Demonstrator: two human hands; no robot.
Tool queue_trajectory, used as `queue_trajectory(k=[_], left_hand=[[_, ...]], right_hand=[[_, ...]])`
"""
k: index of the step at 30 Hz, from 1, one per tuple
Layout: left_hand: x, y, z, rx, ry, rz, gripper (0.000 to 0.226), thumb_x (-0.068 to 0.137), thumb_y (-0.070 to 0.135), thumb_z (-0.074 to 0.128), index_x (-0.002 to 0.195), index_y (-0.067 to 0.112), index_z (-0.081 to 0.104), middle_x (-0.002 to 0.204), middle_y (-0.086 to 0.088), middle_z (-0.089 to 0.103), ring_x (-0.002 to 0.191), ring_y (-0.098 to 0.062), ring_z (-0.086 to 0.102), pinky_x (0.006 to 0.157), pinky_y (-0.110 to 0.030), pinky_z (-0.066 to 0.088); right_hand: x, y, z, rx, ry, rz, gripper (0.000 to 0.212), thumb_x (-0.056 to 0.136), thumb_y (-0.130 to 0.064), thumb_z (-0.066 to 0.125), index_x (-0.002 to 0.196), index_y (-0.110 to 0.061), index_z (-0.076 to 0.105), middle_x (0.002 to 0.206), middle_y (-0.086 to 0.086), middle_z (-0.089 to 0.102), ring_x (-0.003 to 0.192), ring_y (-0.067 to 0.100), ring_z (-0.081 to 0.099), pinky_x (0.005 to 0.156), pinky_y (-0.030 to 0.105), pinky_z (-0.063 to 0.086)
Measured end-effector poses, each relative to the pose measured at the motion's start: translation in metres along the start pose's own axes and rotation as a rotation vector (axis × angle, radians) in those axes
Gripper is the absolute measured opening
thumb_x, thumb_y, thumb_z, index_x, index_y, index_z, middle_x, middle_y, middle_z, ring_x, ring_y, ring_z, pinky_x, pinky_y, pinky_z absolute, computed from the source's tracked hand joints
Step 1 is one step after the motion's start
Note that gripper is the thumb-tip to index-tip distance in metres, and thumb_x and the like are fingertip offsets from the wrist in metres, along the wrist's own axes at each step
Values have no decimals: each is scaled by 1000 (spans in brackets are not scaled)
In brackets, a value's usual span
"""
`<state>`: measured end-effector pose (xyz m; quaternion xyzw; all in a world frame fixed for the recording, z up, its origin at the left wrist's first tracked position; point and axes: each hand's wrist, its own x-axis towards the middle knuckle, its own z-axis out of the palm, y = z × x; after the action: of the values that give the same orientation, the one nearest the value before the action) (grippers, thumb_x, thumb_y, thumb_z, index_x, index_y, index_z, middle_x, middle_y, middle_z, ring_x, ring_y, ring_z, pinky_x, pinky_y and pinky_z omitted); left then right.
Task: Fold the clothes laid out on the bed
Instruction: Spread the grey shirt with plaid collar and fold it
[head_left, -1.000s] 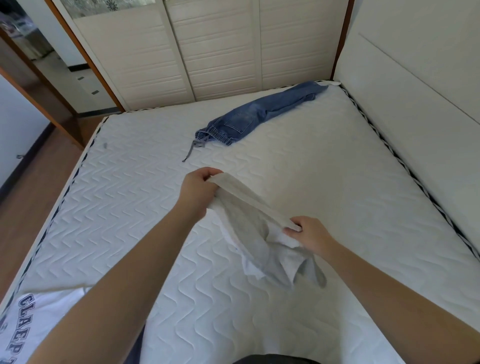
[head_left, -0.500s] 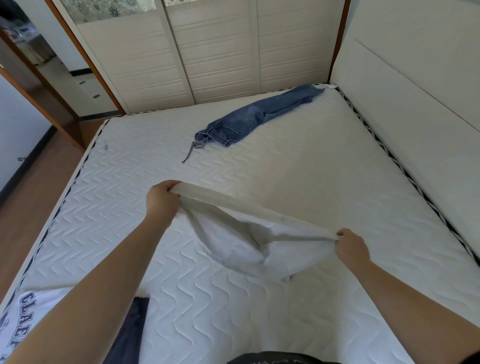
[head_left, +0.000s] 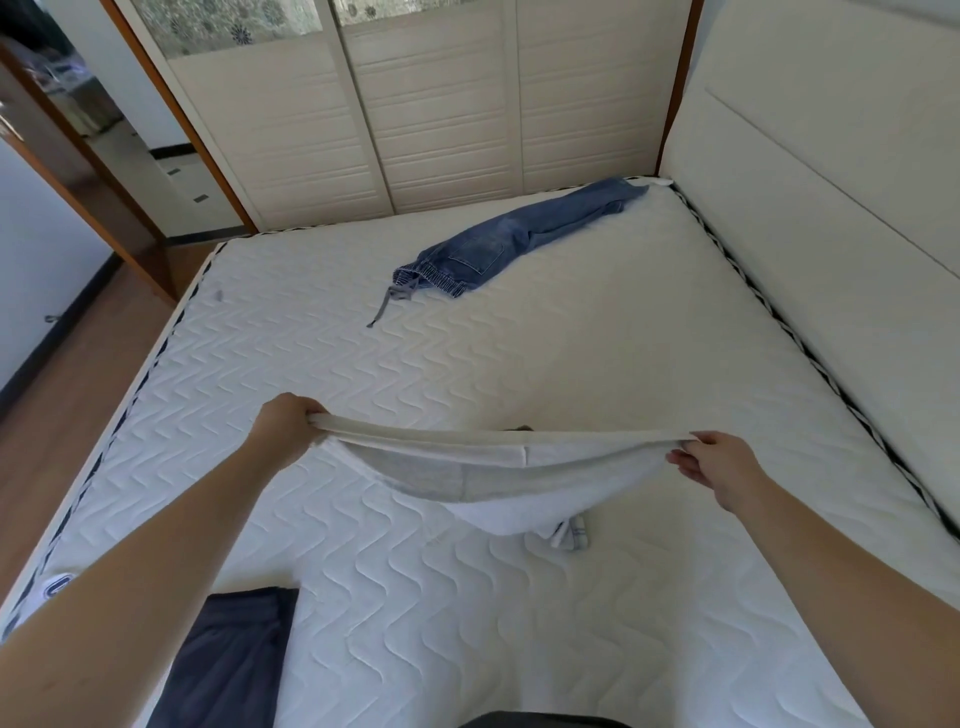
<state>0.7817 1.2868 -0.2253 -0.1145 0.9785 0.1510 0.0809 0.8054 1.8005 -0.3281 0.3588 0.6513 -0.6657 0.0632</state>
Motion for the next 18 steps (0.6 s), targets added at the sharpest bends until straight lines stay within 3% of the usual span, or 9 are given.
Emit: queue_trajectory(k=[3, 6, 9, 11, 13, 15, 18], left_hand=[[-5, -4, 2, -54, -92, 24, 13, 81, 9, 65, 74, 18, 70, 63, -1, 63, 63, -21, 59, 49, -23, 39], [-8, -1, 9, -235, -127, 2, 15, 89, 15, 57, 84, 19, 70, 63, -2, 59, 57, -19, 51, 44, -20, 36], [-13, 4, 15, -450, -131, -90, 20, 95, 25, 53, 95, 14, 70, 69, -5, 59, 62, -21, 51, 54, -26, 42], [-17, 7, 17, -597, -134, -126, 32, 99, 33, 50, 103, 7, 67, 81, -9, 64, 74, -24, 60, 66, -32, 51], [-27, 10, 20, -762, -175, -132, 31, 102, 31, 46, 114, 8, 64, 101, -11, 67, 93, -25, 65, 75, -35, 56], [-41, 11, 25, -879, -238, -79, 26, 102, 16, 42, 118, 15, 63, 107, -10, 69, 99, -24, 66, 72, -32, 57], [-66, 0, 48, -783, -395, 80, 48, 88, -7, 40, 112, 27, 65, 94, -10, 72, 74, -16, 66, 59, -25, 51]], right_hand=[[-5, -13, 6, 75, -45, 15, 29, 103, -10, 45, 130, 0, 48, 85, 8, 64, 63, 14, 68, 73, 31, 49], [-15, -22, 22, 146, -66, 48, 36, 105, -20, 38, 133, 0, 48, 108, 19, 64, 83, 28, 65, 78, 39, 52], [-31, -22, 41, 194, -69, 25, 41, 104, -27, 45, 130, 4, 50, 121, 24, 60, 106, 36, 63, 89, 43, 53], [-43, -17, 51, 160, -128, -35, 44, 98, -24, 59, 129, 6, 51, 121, 23, 62, 110, 35, 63, 90, 42, 52], [-54, -10, 59, 25, -209, -109, 41, 91, -14, 68, 125, 4, 54, 121, 23, 63, 107, 34, 64, 85, 39, 54], [-66, 2, 64, -211, -259, -184, 30, 88, -9, 70, 114, -2, 57, 115, 20, 63, 100, 31, 65, 78, 36, 56], [-79, 36, 72, -499, -325, -274, 24, 93, -8, 64, 116, -9, 59, 110, 14, 62, 96, 28, 63, 74, 35, 57]])
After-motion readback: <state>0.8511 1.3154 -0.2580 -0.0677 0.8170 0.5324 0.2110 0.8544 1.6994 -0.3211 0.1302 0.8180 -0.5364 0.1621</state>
